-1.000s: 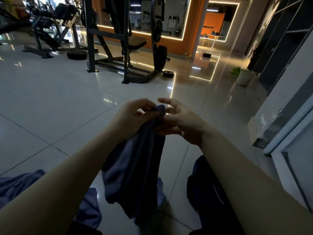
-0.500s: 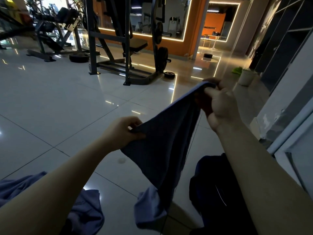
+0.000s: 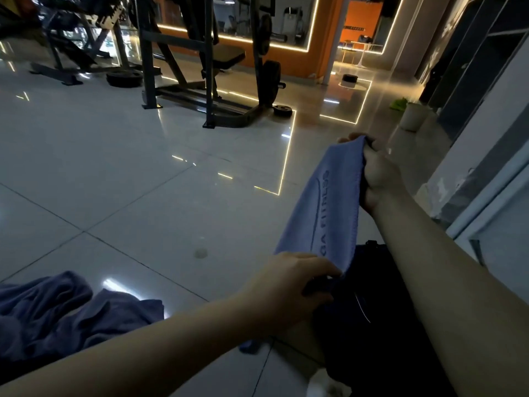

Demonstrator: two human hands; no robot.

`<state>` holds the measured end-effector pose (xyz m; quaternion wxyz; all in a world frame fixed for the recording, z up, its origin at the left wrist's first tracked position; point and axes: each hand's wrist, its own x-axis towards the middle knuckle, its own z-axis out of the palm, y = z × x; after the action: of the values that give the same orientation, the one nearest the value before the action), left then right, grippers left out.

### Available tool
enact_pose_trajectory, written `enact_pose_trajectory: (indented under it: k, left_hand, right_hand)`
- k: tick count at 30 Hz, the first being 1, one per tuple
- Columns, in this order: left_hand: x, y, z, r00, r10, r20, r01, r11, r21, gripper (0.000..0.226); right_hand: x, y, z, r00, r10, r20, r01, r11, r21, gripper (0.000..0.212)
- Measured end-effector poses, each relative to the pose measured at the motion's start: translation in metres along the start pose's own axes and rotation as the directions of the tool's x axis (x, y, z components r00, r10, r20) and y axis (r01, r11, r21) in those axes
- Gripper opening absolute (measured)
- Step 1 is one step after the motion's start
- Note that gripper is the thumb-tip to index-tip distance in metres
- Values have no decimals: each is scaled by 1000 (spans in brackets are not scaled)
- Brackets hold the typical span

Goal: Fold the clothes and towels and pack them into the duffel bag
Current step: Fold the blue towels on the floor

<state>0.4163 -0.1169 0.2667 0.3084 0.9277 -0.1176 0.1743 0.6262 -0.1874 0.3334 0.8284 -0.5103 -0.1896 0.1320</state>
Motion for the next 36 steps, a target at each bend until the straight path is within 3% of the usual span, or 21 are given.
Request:
enact_pose_trajectory:
  k: [5, 9, 11, 13, 16, 18, 20, 23, 27, 30, 36]
  left_hand:
    - [12, 9, 11, 999, -7, 33, 9, 998, -62, 35]
    - [16, 4, 7, 990, -107, 94, 117, 987, -109, 36]
    - [14, -2, 2, 972, -186, 146, 208, 966, -151, 35]
    - [13, -14, -12, 955, -256, 148, 271, 959, -88, 28]
    - [12, -43, -53, 915, -371, -155, 371, 928, -30, 11]
    - [6, -56, -88, 803, -426, -417, 406, 903, -142, 11]
    - [-1, -57, -116, 711, -429, -557, 378, 901, -211, 7]
    - [-8, -51, -138, 673, -413, -614, 368, 907, -206, 4]
    - [-13, -38, -170, 616, -481, -623, 361, 876, -320, 7]
    - [-11, -12, -196, 618, -457, -639, 248, 886, -392, 6]
    - [-13, 40, -239, 604, -298, -739, 53, 941, -335, 20]
  right_hand:
    - [-2, -3, -1, 999, 28, 25, -29, 999, 38, 23]
    - [-8, -10, -4, 999, -23, -47, 23, 1000, 6, 18]
    - [-11, -14, -7, 993, -60, -103, 54, 997, -62, 17]
    - [-15, -17, -13, 981, -115, -159, 85, 979, -185, 17]
    - [-21, -29, -25, 949, -202, -243, 119, 941, -317, 21]
    - [-26, -41, -33, 915, -302, -268, 171, 891, -420, 22]
    - [-35, -49, -34, 898, -374, -232, 226, 844, -486, 24]
    - [-48, -57, -14, 897, -404, -178, 257, 806, -532, 28]
    - [-60, -81, 18, 876, -452, -166, 300, 781, -547, 23]
    - [-73, -108, 36, 832, -527, -173, 344, 735, -584, 22]
    - [-105, -160, 50, 837, -507, -205, 363, 795, -486, 19]
